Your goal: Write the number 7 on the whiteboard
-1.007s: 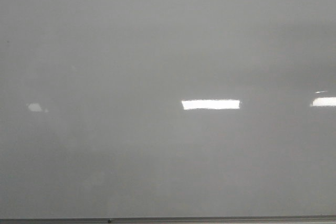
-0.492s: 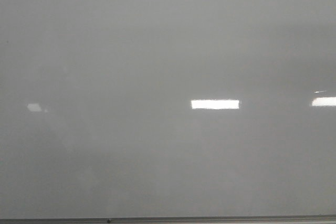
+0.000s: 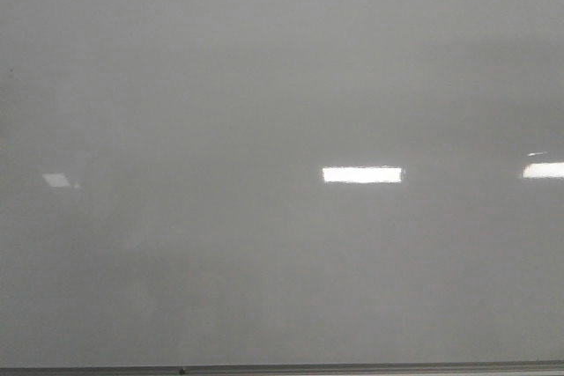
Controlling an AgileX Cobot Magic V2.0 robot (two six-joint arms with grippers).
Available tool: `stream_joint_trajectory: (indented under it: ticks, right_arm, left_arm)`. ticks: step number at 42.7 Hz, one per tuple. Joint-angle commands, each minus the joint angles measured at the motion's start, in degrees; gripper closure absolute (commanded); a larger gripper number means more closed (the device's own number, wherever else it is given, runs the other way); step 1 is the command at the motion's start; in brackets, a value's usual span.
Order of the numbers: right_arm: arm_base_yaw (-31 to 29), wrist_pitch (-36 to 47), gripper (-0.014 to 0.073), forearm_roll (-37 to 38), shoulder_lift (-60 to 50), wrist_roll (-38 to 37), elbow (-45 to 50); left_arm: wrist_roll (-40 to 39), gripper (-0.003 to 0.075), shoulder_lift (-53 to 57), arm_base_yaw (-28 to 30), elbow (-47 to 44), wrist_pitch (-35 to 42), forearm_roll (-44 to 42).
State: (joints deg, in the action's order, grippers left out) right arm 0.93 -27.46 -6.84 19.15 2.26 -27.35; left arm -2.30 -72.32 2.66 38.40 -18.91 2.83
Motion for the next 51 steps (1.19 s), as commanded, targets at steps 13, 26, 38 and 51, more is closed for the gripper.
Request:
stream_joint_trajectory:
  ticks: [13,26,38,51]
  right_arm:
    - [-0.07,4.76,-0.0059,0.55,0.89,0.37,-1.87]
    - [-0.07,4.76,-0.0059,0.55,0.89,0.37,-1.87]
    - [-0.07,4.70,-0.0059,0.55,0.89,0.37,-1.87]
    - [-0.07,4.76,-0.0059,0.55,0.89,0.37,-1.87]
  left_arm:
    - [-0.60,0.0195,-7.93,-2.38,2.18,17.60,0.44]
    - [-0.60,0.0395,-10.53,-2.72,2.18,18.91,0.65]
    - [-0.60,0.0645,-10.53,-2.72,2.18,19.30,0.65]
    - [-0.50,0.0729,-8.74,-2.72,4.93,4.54,0.34]
